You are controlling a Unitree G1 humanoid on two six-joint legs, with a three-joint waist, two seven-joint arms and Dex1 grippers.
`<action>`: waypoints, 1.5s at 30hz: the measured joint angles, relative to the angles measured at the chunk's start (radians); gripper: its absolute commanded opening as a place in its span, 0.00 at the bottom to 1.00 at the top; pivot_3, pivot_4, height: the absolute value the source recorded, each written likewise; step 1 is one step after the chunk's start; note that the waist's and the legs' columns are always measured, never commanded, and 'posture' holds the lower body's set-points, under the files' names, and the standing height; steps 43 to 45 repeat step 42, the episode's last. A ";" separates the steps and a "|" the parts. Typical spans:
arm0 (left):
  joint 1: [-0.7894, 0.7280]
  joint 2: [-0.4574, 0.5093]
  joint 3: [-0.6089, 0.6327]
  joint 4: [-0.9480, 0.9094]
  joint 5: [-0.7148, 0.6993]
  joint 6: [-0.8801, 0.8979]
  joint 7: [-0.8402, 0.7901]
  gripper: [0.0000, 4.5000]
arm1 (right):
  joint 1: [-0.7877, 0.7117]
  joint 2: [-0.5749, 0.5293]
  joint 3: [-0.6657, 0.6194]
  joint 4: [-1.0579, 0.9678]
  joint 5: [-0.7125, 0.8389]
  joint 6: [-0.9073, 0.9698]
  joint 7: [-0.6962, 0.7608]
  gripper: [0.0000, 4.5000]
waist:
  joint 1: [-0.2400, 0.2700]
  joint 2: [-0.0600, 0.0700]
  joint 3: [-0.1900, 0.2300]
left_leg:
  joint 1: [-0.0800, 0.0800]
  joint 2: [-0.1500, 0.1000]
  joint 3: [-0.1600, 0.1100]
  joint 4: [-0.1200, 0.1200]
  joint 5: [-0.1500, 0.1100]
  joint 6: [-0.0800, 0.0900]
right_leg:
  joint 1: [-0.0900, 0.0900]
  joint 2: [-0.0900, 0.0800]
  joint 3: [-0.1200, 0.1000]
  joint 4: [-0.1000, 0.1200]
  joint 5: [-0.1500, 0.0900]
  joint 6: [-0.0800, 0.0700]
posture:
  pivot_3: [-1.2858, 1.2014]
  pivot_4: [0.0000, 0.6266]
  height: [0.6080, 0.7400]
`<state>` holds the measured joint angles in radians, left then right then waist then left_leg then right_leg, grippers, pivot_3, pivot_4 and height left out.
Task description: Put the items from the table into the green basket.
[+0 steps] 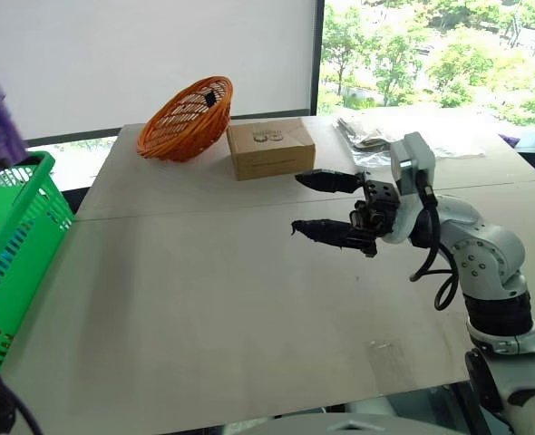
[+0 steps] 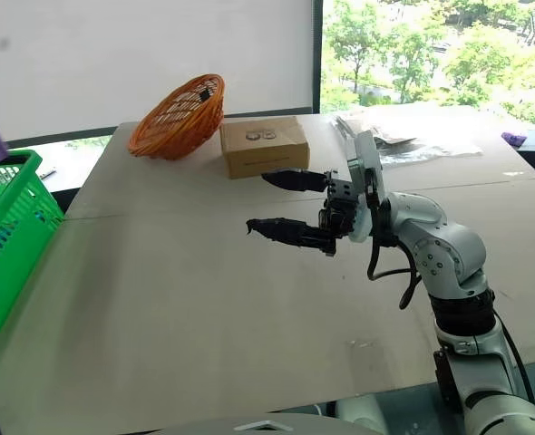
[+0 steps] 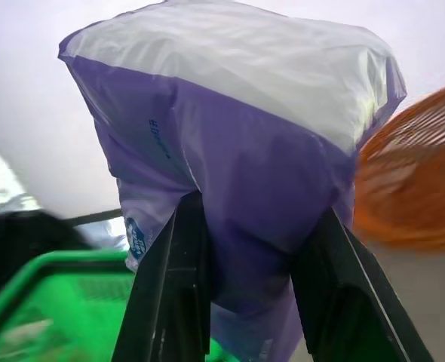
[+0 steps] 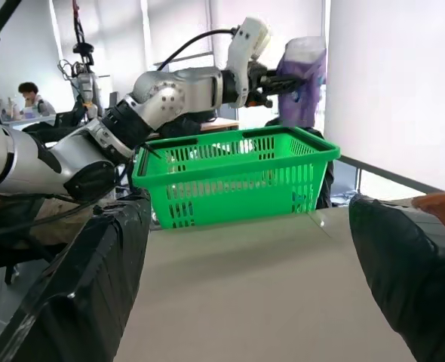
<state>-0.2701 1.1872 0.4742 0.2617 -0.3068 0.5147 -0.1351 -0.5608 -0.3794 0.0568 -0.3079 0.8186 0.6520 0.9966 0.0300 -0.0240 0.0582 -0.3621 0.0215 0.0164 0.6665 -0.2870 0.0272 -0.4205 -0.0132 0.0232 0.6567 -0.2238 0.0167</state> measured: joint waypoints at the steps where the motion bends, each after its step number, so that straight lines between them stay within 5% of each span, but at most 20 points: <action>1: 0.020 0.000 0.009 0.046 0.033 -0.009 0.001 0.19 | 0.000 -0.002 0.000 0.010 -0.005 -0.003 0.004 0.98 | 0.007 -0.001 -0.001 | -0.001 0.000 0.000 0.000 0.000 0.000 | -0.001 -0.004 0.000 0.000 0.000 0.000 | 0.59 0.01 1.00; 7: 0.061 -0.001 0.072 0.122 0.117 -0.013 0.009 0.19 | -0.025 0.007 0.004 0.021 -0.019 -0.021 0.001 0.98 | 0.041 -0.010 -0.002 | -0.006 0.000 -0.005 0.000 0.000 -0.001 | -0.003 -0.009 -0.006 -0.001 0.000 0.000 | 0.59 0.01 1.00; 13: 0.072 -0.037 0.085 0.122 0.164 -0.007 0.012 0.85 | -0.020 0.012 0.005 0.025 -0.050 -0.054 0.001 0.98 | 0.048 -0.012 -0.004 | -0.011 -0.003 -0.010 0.000 -0.002 -0.003 | -0.006 -0.015 -0.008 0.000 0.001 -0.001 | 0.59 0.00 1.00; 15: 0.057 -0.056 0.083 0.125 0.168 -0.025 0.011 0.99 | -0.012 0.012 0.006 0.027 -0.057 -0.066 0.004 0.98 | 0.049 -0.016 -0.007 | -0.018 -0.004 -0.012 0.001 0.000 -0.005 | -0.013 -0.016 -0.010 0.001 0.001 -0.002 | 0.59 0.00 1.00; 20: -0.020 -0.092 0.089 0.147 0.164 -0.122 0.009 0.99 | 0.005 0.012 0.008 0.040 -0.076 -0.089 0.013 0.98 | 0.050 -0.018 -0.009 | -0.021 -0.004 -0.015 0.000 0.000 -0.005 | -0.014 -0.017 -0.014 0.001 0.001 -0.004 | 0.60 0.00 1.00; 26: 0.032 -0.347 0.060 -0.132 -0.037 -0.104 -0.176 0.99 | 0.071 -0.004 0.007 0.106 -0.174 -0.179 -0.006 0.98 | 0.069 -0.009 -0.016 | -0.021 -0.009 -0.015 0.000 0.000 -0.004 | -0.014 -0.024 -0.016 0.001 0.001 -0.003 | 0.59 0.00 1.00; 31: 0.295 -0.557 -0.249 -0.550 -0.172 -0.044 -0.363 0.99 | 0.197 -0.026 0.006 0.278 -0.413 -0.348 -0.157 0.98 | 0.065 -0.009 -0.023 | -0.022 -0.010 -0.014 0.000 0.001 -0.002 | -0.015 -0.025 -0.016 0.001 0.001 -0.004 | 0.58 0.00 1.00; 37: 0.396 -0.597 -0.376 -0.589 -0.078 -0.047 -0.366 0.99 | 0.423 -0.130 -0.019 0.349 -0.526 -0.460 -0.176 0.98 | 0.062 0.003 -0.019 | -0.017 -0.009 -0.013 0.003 0.002 -0.001 | -0.011 -0.018 -0.015 0.004 -0.002 -0.008 | 0.57 0.01 1.00; 45: 0.393 -0.653 -0.399 -0.579 -0.071 -0.061 -0.387 0.99 | 0.445 -0.124 -0.020 0.357 -0.535 -0.525 -0.151 0.98 | 0.037 0.006 -0.017 | 0.003 -0.008 -0.012 0.004 0.002 0.001 | 0.009 -0.003 -0.012 0.002 -0.005 -0.004 | 0.56 0.00 1.00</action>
